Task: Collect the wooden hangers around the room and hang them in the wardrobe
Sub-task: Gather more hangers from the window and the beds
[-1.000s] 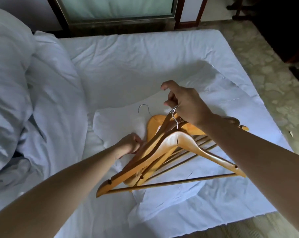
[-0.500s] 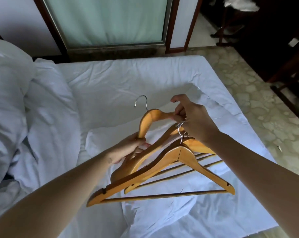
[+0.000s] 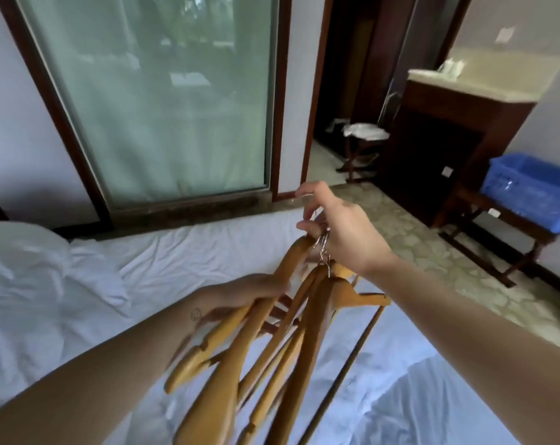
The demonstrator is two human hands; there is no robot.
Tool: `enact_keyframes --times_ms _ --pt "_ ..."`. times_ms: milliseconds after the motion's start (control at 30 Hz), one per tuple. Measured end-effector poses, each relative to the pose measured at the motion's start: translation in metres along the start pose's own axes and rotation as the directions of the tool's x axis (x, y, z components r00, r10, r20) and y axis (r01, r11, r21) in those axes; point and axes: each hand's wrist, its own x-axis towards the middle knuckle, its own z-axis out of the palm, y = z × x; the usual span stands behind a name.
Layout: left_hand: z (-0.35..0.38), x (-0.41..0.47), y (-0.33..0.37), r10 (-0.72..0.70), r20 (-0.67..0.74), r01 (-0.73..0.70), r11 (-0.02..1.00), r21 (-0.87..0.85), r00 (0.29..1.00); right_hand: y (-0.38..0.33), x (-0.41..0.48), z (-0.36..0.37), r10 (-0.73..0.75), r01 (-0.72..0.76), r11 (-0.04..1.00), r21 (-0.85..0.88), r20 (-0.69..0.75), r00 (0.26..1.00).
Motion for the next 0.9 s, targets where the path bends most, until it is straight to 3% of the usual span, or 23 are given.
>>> enact_keyframes --times_ms 67,133,267,367,533,767,900 --pt "0.018 -0.014 0.021 0.079 -0.056 -0.074 0.993 0.093 0.995 -0.015 -0.003 -0.022 0.014 -0.014 0.999 -0.050 0.004 1.000" --pt "0.028 -0.026 0.034 0.173 -0.106 -0.167 0.984 0.066 0.979 -0.025 -0.011 -0.043 0.040 -0.041 0.998 -0.044 -0.027 0.999" --pt "0.031 -0.041 0.055 0.320 -0.230 -0.346 0.934 -0.084 0.919 -0.037 -0.035 -0.087 0.117 -0.111 0.993 0.036 -0.234 0.965" --pt "0.039 -0.043 0.072 0.349 -0.221 -0.376 0.922 -0.093 0.911 -0.056 -0.050 -0.122 0.119 -0.095 0.992 0.079 -0.402 0.908" --pt "0.059 -0.050 0.077 0.374 -0.011 -0.367 0.917 0.156 0.928 -0.086 -0.074 -0.176 0.081 -0.080 0.996 0.025 -0.529 0.845" --pt "0.147 -0.040 0.106 0.342 0.259 -0.387 0.911 0.146 0.903 -0.088 -0.110 -0.192 0.140 -0.279 0.946 -0.166 -0.568 0.811" --pt "0.189 -0.020 0.121 0.261 0.433 -0.305 0.952 0.034 0.863 -0.084 -0.143 -0.218 0.193 -0.396 0.876 -0.274 -0.554 0.810"
